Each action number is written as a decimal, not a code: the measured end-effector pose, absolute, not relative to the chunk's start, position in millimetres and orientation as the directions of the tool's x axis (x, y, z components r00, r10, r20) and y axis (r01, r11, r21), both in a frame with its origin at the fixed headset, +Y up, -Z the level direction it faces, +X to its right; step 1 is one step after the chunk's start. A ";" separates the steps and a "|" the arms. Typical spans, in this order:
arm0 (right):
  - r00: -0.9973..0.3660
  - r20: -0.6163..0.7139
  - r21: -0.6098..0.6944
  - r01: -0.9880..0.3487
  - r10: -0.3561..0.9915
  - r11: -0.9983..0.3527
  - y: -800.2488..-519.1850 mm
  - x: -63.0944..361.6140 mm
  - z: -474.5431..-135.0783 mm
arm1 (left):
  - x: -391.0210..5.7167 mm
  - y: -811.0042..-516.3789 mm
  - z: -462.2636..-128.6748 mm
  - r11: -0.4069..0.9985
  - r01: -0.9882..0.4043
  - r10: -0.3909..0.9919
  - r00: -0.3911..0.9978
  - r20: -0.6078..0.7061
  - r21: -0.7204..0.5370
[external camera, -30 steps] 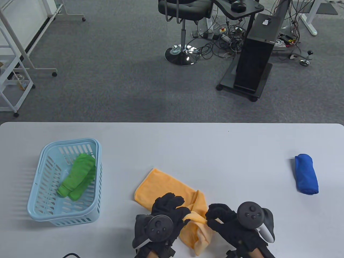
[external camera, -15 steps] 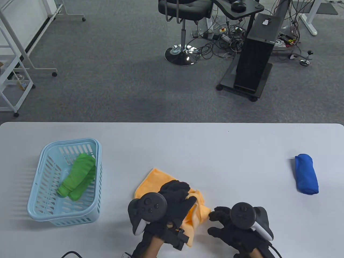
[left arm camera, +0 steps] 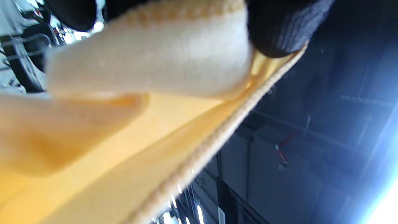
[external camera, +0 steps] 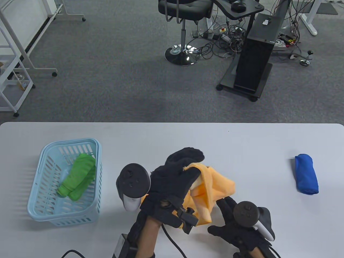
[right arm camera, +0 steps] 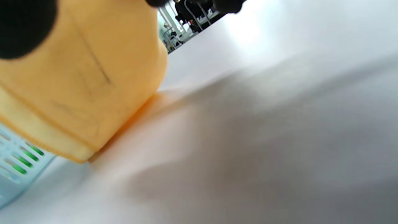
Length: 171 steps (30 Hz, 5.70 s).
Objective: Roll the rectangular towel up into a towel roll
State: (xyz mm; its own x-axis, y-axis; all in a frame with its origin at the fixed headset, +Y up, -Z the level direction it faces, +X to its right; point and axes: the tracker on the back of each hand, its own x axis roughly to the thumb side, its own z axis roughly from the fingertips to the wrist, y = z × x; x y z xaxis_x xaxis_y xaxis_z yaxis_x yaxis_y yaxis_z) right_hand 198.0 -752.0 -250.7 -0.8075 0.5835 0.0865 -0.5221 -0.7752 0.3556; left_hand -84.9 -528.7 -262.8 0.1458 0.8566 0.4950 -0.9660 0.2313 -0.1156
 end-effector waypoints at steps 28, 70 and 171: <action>-0.743 0.103 0.384 -0.583 0.661 -0.716 -754.4 162.7 -246.0 | -105.1 -577.1 -259.7 0.296 -0.924 0.917 0.204 0.342 -0.241; -0.593 -0.035 0.375 -0.754 0.804 -0.540 -653.2 176.0 -301.1 | -198.3 -622.4 -255.8 0.454 -0.864 0.858 0.490 0.153 0.218; -0.854 -0.521 0.013 -0.009 0.001 -1.000 -638.4 357.9 -288.0 | -281.6 -547.1 -244.9 0.668 -0.672 0.739 0.650 -0.178 0.318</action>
State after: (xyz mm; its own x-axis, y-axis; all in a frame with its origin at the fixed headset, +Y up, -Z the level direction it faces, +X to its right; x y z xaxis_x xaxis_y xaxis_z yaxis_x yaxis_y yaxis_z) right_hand 357.9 -638.4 -288.0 -0.8537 0.0010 -0.5207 -0.0092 -0.9999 0.0132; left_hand -281.6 -547.1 -244.9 0.6501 0.7387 -0.1783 -0.6722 0.6684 0.3184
